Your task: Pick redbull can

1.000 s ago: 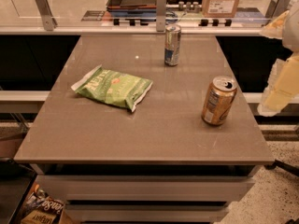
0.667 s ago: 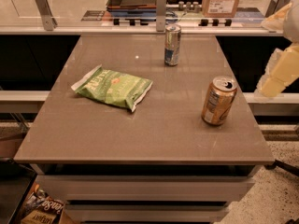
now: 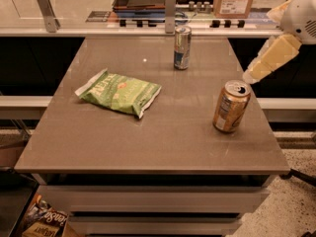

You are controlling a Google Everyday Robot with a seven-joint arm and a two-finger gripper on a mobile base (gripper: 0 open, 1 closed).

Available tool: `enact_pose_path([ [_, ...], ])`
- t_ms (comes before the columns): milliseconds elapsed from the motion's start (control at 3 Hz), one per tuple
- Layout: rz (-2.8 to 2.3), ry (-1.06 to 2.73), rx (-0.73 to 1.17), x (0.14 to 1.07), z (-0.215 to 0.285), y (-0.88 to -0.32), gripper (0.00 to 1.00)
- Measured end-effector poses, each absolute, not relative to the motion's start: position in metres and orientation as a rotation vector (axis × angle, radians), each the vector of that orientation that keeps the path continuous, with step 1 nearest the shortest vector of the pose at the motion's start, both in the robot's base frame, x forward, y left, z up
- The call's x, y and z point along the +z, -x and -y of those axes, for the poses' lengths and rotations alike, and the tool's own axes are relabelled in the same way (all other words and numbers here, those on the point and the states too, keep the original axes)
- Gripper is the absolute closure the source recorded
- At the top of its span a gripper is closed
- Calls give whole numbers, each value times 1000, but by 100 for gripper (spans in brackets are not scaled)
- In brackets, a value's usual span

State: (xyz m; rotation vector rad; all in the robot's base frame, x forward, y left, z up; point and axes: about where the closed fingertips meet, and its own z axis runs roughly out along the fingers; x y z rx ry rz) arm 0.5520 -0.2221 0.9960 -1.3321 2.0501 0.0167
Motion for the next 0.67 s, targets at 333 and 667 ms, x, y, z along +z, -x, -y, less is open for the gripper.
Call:
enact_pose_path([
  [333,-2011,1236,48,995,215,-593,0],
  [667,-1981,1138,99,990,203,-633,0],
])
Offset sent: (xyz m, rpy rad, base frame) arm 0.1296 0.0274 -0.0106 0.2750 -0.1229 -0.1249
